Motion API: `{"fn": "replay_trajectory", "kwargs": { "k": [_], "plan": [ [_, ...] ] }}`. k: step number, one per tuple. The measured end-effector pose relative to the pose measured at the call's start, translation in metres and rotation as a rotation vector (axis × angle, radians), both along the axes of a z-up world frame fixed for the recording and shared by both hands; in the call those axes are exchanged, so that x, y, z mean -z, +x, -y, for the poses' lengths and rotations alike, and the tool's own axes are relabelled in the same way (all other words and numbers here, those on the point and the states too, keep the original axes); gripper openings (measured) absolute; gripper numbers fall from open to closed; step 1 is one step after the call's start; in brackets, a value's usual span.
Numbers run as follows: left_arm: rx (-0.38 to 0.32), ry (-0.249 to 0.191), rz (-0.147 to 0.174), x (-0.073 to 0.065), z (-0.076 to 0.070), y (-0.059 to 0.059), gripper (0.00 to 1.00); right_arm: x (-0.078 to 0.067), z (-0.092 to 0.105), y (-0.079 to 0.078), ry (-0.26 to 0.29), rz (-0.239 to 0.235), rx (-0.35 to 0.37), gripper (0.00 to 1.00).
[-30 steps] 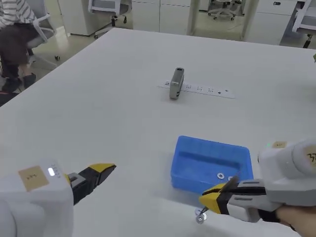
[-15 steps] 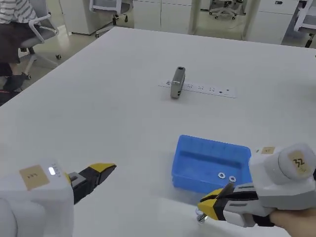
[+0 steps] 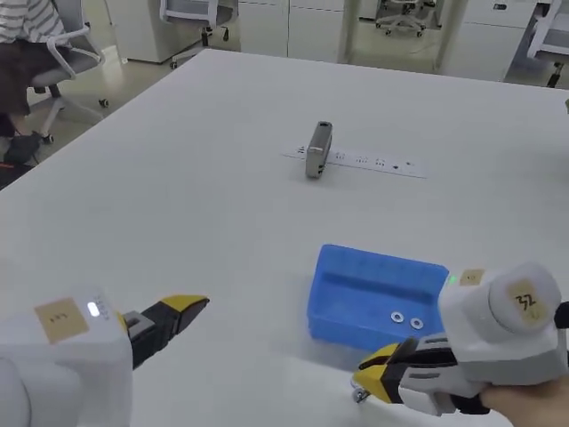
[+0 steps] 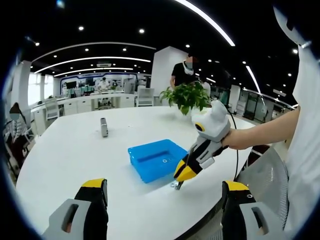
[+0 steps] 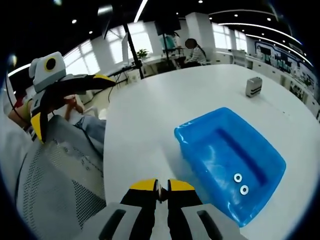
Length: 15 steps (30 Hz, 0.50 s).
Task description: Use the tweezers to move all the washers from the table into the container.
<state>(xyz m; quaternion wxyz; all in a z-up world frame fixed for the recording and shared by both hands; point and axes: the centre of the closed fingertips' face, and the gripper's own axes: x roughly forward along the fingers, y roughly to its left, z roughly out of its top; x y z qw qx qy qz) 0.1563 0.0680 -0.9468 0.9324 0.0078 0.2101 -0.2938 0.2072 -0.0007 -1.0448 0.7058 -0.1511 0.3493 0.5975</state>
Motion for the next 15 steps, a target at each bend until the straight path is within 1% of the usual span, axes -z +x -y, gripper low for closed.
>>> {"fn": "replay_trajectory", "kwargs": {
  "k": [1, 3, 4, 9, 10, 15],
  "plan": [
    [0.001, 0.0, 0.0, 0.0, 0.0, 0.0, 0.97, 0.001, 0.0, -0.001, -0.009, 0.018, -0.014, 0.04],
    [0.003, 0.0, 0.0, 0.0, 0.001, 0.0, 0.97, 0.0, -0.002, -0.002, -0.014, 0.025, -0.022, 0.04],
    [0.004, 0.0, 0.001, 0.0, 0.001, 0.0, 0.97, 0.0, -0.002, -0.002, -0.021, 0.042, -0.037, 0.04],
    [0.01, 0.0, 0.002, -0.001, 0.004, 0.0, 0.97, 0.001, -0.006, -0.005, -0.039, 0.093, -0.08, 0.04],
    [0.011, -0.001, 0.002, -0.001, 0.004, 0.001, 0.97, 0.001, -0.007, -0.006, -0.041, 0.106, -0.091, 0.04],
    [0.015, -0.003, 0.003, -0.001, 0.005, 0.001, 0.97, 0.002, -0.011, -0.007, -0.024, 0.136, -0.098, 0.04]
  ]
}}
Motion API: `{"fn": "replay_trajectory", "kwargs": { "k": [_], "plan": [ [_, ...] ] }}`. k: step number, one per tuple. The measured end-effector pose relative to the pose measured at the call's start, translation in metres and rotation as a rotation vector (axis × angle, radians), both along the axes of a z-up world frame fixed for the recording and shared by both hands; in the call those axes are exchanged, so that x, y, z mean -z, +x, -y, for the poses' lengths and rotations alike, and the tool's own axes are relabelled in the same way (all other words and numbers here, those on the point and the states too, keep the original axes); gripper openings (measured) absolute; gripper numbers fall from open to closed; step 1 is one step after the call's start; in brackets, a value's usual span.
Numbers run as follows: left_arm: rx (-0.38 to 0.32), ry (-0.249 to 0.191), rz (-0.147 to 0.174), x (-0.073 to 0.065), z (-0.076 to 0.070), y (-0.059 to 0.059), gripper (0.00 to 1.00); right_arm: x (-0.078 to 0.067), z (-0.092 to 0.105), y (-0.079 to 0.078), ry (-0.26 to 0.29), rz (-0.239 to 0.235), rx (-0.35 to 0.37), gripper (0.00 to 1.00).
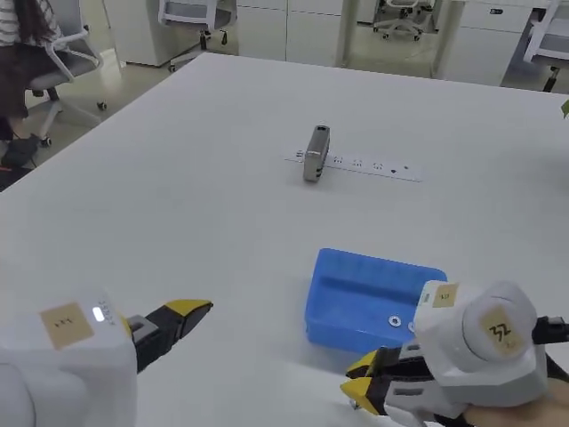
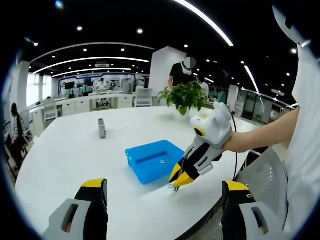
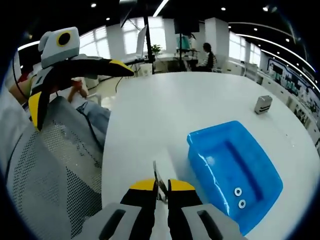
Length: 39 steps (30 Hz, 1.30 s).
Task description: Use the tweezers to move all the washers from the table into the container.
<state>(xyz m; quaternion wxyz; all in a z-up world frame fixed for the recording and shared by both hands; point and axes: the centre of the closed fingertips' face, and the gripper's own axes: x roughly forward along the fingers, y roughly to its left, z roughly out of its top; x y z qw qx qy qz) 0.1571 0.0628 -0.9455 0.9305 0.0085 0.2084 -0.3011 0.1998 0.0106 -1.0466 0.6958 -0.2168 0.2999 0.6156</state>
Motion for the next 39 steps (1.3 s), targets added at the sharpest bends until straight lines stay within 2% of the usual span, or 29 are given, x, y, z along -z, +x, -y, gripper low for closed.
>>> {"fn": "replay_trajectory", "kwargs": {
  "k": [3, 6, 11, 14, 16, 19, 23, 25, 26, 29, 31, 32, 36, 38, 39],
  "plan": [
    [0.001, 0.001, 0.001, 0.0, 0.0, 0.0, 0.97, 0.0, 0.0, 0.001, 0.022, -0.002, 0.021, 0.04],
    [0.0, 0.0, 0.0, 0.0, 0.0, -0.001, 0.97, -0.002, 0.0, 0.007, 0.068, -0.027, 0.106, 0.04],
    [0.006, -0.001, -0.004, 0.002, 0.002, -0.001, 0.97, -0.002, -0.003, 0.007, 0.087, 0.016, 0.119, 0.03],
    [0.008, -0.003, -0.002, 0.001, 0.003, -0.001, 0.96, -0.003, -0.005, 0.01, 0.11, 0.024, 0.15, 0.03],
    [0.005, -0.003, 0.001, 0.0, 0.002, 0.0, 0.96, -0.003, -0.004, 0.012, 0.135, 0.012, 0.185, 0.03],
    [-0.005, -0.008, 0.002, -0.001, -0.001, -0.001, 0.96, -0.005, -0.002, 0.015, 0.177, -0.062, 0.246, 0.03],
    [-0.01, -0.004, -0.003, 0.001, -0.003, -0.002, 0.96, -0.006, 0.0, 0.014, 0.196, -0.124, 0.261, 0.03],
    [-0.013, -0.006, -0.006, 0.002, -0.004, -0.003, 0.96, -0.007, 0.001, 0.016, 0.2, -0.129, 0.266, 0.03],
    [-0.014, -0.006, -0.006, 0.002, -0.004, -0.003, 0.96, -0.009, 0.001, 0.015, 0.211, -0.15, 0.27, 0.03],
    [-0.018, -0.012, -0.004, 0.001, -0.004, -0.002, 0.96, -0.019, 0.0, 0.017, 0.239, -0.167, 0.28, 0.03],
    [-0.017, -0.012, -0.004, 0.001, -0.003, -0.002, 0.96, -0.024, 0.0, 0.018, 0.265, -0.191, 0.287, 0.03],
    [-0.014, -0.012, -0.004, 0.001, -0.003, -0.002, 0.96, -0.027, -0.001, 0.017, 0.278, -0.219, 0.294, 0.03],
    [-0.009, -0.011, -0.003, 0.001, -0.001, -0.001, 0.96, -0.029, 0.001, 0.017, 0.291, -0.259, 0.299, 0.04],
    [-0.01, -0.012, -0.002, 0.0, -0.001, -0.001, 0.96, -0.03, 0.002, 0.014, 0.292, -0.299, 0.302, 0.04],
    [-0.01, -0.013, -0.002, 0.0, -0.001, -0.001, 0.96, -0.031, 0.003, 0.015, 0.295, -0.3, 0.301, 0.04]
  ]
}}
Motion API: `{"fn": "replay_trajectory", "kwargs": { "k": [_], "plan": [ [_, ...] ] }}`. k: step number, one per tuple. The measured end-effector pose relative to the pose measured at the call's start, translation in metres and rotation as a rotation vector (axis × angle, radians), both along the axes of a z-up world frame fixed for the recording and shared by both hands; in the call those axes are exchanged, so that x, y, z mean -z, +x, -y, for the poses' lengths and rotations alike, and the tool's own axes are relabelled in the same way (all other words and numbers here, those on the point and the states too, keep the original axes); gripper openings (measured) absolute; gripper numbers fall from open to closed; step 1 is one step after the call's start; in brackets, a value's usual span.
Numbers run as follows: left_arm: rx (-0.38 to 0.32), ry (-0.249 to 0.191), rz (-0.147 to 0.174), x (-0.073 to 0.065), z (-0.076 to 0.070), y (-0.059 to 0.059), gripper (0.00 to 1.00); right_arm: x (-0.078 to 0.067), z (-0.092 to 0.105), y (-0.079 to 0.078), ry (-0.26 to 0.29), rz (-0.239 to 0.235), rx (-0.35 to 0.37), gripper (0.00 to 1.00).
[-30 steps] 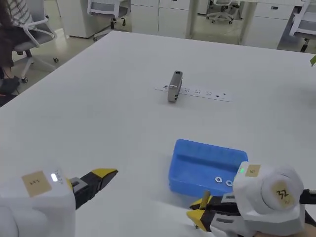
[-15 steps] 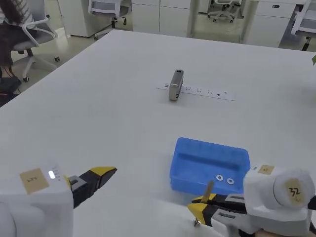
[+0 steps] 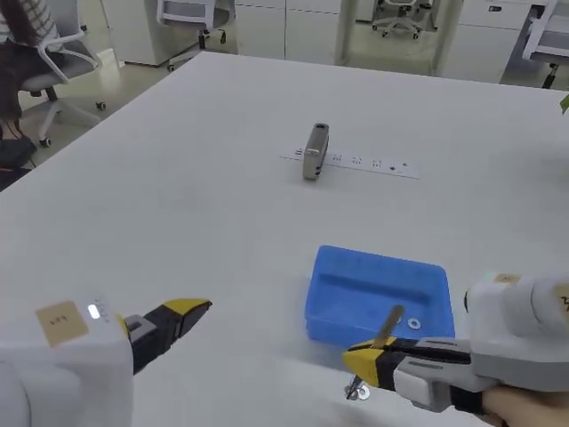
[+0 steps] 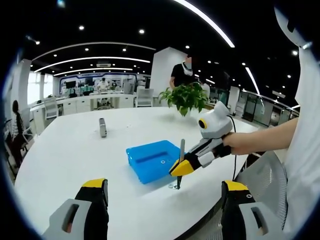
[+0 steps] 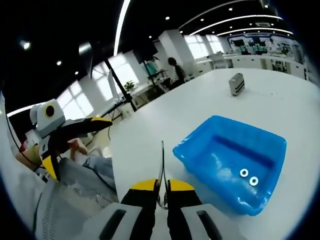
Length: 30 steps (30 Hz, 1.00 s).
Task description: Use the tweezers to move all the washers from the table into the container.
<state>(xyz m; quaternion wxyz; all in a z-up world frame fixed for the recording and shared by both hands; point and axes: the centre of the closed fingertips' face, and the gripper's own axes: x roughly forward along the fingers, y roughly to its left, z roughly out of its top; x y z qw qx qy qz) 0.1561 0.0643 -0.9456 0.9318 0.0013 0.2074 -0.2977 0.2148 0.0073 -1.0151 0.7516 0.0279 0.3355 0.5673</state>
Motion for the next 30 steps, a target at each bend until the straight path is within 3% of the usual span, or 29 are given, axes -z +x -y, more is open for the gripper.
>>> {"fn": "replay_trajectory", "kwargs": {
  "k": [15, 30],
  "plan": [
    [0.0, 0.003, -0.001, 0.0, -0.001, 0.0, 0.96, -0.019, 0.004, 0.005, 0.063, -0.132, 0.003, 0.04],
    [-0.002, 0.0, 0.005, -0.001, -0.002, -0.001, 0.96, -0.046, 0.007, 0.03, 0.116, -0.123, 0.052, 0.04]
  ]
}}
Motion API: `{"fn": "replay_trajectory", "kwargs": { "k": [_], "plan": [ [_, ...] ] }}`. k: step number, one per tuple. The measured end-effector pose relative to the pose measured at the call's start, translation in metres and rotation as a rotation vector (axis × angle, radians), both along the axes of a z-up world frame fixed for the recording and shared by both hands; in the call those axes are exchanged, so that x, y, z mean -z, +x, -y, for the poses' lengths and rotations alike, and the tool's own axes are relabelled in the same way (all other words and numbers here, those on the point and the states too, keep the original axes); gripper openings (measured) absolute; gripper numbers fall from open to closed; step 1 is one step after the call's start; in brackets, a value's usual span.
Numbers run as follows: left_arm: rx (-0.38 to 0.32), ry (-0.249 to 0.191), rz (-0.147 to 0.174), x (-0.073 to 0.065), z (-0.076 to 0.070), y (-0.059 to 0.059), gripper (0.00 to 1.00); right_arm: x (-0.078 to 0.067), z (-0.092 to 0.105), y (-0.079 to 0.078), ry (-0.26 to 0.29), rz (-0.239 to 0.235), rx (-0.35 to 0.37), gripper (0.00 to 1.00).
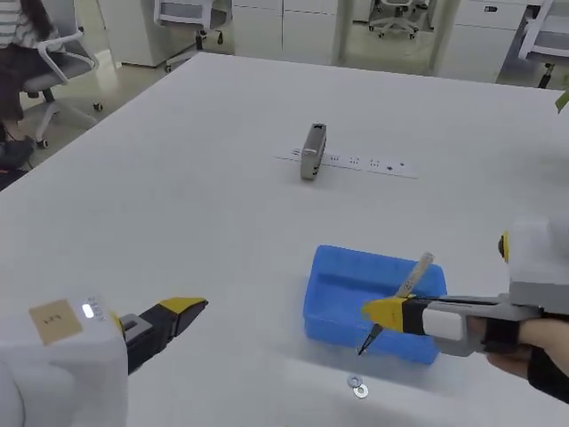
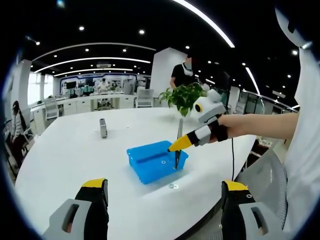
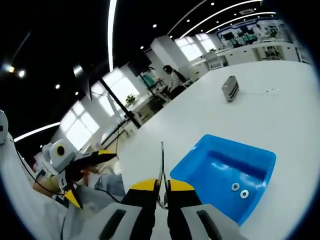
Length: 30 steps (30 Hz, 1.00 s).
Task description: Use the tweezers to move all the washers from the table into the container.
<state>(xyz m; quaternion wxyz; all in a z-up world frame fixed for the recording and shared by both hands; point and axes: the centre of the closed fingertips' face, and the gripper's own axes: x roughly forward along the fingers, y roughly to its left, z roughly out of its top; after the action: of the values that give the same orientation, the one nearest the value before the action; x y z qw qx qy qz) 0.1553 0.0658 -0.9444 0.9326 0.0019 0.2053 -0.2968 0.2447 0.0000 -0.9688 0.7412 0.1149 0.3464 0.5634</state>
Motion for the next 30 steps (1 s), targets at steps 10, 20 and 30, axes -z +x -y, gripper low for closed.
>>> {"fn": "replay_trajectory", "kwargs": {
  "k": [10, 20, 30],
  "plan": [
    [0.002, 0.002, 0.003, -0.001, 0.0, 0.0, 0.96, 0.0, 0.007, 0.024, 0.004, -0.012, 0.059, 0.04],
    [0.008, 0.004, 0.003, -0.001, 0.001, 0.0, 0.96, 0.006, 0.009, 0.042, -0.017, -0.004, 0.097, 0.04],
    [0.031, 0.003, 0.0, -0.002, 0.002, 0.005, 0.96, 0.017, 0.011, 0.054, -0.06, 0.007, 0.129, 0.04]
  ]
}}
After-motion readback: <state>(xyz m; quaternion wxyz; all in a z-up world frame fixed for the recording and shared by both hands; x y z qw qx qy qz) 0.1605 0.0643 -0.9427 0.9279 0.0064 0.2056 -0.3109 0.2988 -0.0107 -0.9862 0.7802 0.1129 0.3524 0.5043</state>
